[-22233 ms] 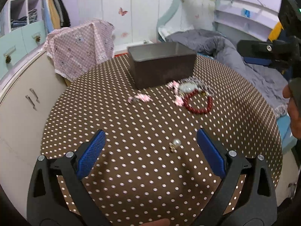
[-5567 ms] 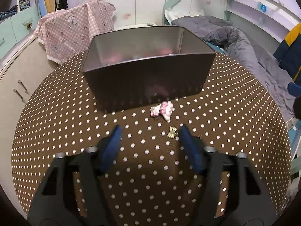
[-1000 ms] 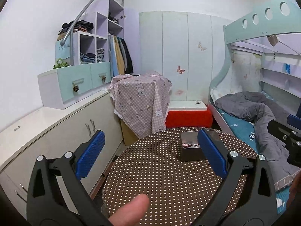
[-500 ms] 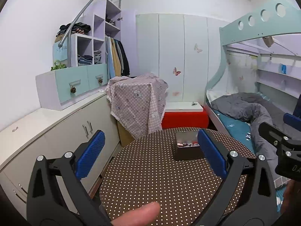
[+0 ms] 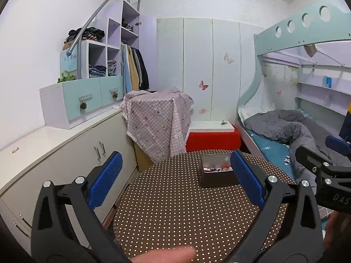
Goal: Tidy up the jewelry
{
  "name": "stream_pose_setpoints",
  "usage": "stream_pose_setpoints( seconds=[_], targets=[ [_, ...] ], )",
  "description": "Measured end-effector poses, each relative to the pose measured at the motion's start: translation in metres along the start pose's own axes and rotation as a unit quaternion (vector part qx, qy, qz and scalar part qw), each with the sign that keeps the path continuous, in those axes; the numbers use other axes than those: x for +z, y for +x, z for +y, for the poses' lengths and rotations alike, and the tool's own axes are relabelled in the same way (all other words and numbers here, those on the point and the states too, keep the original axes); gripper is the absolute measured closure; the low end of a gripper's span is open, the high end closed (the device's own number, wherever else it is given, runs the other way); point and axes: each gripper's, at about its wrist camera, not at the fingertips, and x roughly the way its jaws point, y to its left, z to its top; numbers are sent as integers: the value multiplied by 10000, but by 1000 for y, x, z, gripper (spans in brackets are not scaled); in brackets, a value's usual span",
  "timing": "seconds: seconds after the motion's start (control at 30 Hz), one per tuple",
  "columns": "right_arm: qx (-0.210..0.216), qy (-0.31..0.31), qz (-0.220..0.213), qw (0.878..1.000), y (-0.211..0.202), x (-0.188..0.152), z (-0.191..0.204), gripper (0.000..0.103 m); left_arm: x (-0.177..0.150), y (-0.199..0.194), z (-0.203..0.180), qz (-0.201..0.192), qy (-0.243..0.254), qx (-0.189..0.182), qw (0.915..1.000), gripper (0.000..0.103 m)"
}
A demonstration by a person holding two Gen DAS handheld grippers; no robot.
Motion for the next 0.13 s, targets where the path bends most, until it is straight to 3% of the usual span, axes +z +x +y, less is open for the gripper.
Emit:
stream_pose_setpoints(
  seconds=[0.13],
  targets=[
    [10, 6, 7, 10000, 0, 0, -1, 8, 1, 1, 0, 15, 9, 10, 10000, 6]
  ],
)
